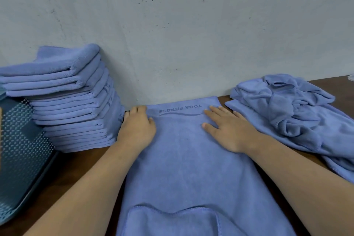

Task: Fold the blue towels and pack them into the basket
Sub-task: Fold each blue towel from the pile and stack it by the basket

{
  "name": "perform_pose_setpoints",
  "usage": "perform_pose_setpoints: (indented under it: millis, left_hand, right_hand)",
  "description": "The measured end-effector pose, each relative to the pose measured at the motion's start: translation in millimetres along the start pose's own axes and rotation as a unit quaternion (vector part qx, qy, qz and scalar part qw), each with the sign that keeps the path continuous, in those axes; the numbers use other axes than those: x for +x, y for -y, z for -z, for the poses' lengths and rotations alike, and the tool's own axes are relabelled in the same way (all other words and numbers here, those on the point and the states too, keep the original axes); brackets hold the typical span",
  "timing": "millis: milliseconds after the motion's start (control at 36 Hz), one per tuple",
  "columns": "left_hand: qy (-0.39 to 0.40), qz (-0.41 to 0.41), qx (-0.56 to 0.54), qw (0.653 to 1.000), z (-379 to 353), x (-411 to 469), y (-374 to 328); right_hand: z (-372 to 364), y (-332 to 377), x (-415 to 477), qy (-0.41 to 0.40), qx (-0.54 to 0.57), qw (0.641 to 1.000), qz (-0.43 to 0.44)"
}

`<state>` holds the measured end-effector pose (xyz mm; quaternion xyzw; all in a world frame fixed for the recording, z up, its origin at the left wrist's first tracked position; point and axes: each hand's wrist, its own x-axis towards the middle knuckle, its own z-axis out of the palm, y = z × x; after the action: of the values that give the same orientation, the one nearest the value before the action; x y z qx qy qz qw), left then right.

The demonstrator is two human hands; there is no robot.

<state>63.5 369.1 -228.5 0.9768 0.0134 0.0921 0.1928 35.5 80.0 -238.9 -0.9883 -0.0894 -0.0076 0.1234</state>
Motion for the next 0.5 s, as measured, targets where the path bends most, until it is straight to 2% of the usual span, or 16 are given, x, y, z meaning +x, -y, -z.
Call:
perform_pose_setpoints:
  millis: [83,194,278,417,500]
  left_hand:
    - [0.011,-0.016,0.028,0.999,-2,-10,4]
    - [0.003,-0.026,0.005,1.0,3,-40,14]
    - [-0.009,-0.072,-0.003,0.997,8,-75,34]
    - [0.002,-0.102,-0.049,0.994,24,-134,58]
    - [0.011,-0.097,-0.059,0.994,32,-161,63]
  right_hand:
    - [1,0,0,0.003,-0.005,1.0,0.002]
    - [1,-1,0,0.008,0.0,1.0,0.005]
    - [1,-2,2,0.005,0.0,1.0,0.008]
    - [2,-3,1,-0.069,0.033,0.997,0.024]
    - [3,-5,-2,-0.113,0.089,0.989,0.044]
